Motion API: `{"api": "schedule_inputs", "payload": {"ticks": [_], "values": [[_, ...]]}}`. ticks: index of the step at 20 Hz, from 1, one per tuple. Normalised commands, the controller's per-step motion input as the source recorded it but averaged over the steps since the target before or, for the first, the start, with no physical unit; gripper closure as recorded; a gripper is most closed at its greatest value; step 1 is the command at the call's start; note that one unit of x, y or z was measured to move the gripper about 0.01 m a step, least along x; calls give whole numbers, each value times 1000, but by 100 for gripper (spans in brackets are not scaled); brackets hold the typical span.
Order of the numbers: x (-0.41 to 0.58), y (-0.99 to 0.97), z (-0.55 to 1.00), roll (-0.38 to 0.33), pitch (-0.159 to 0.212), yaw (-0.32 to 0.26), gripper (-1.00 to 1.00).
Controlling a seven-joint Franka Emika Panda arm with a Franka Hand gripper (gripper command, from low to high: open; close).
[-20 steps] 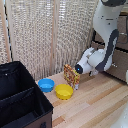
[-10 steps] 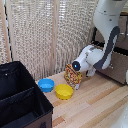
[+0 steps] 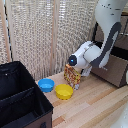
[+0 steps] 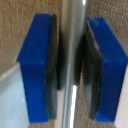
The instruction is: Move your gripper towards the bottom drawer handle. Grasp the handle gently with your gripper. Apply gentle outward force to slide the bottom drawer open.
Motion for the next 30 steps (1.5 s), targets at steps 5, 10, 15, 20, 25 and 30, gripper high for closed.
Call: {"api": "schedule_inputs", "payload": {"ticks": [5,10,15,20,25,30], "values": [[173,895,-298,24,26,-2,100],[53,744,-129,8,34,0,100],[0,314,80,-24,4,-29,-100],[19,58,498,-15,1,-57,-100],[223,203,646,55,0,-64,-100],[197,204,630,161,-7,-83,-100]]}}
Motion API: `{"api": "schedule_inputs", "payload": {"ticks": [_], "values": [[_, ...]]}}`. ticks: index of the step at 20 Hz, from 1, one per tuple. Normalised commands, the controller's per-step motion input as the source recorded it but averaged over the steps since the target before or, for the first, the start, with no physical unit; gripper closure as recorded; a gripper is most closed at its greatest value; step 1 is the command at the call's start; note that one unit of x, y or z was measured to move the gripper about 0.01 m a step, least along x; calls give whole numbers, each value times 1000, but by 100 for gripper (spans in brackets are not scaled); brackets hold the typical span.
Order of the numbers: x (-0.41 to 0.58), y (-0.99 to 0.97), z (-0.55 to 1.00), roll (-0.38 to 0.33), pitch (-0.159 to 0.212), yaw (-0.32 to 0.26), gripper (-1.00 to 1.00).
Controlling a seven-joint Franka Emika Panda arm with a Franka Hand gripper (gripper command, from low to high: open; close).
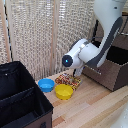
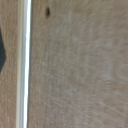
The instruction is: Move your gripper towards the bottom drawer handle. Grasp the handle gently with your gripper. Apply gentle outward force to slide the bottom drawer open.
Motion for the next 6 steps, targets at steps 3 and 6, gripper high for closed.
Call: {"api": "schedule_inputs", "payload": {"ticks": [3,6], "values": [[107,208,497,186,-29,-161,-100],[115,132,389,228,-4,-178,-100]]}}
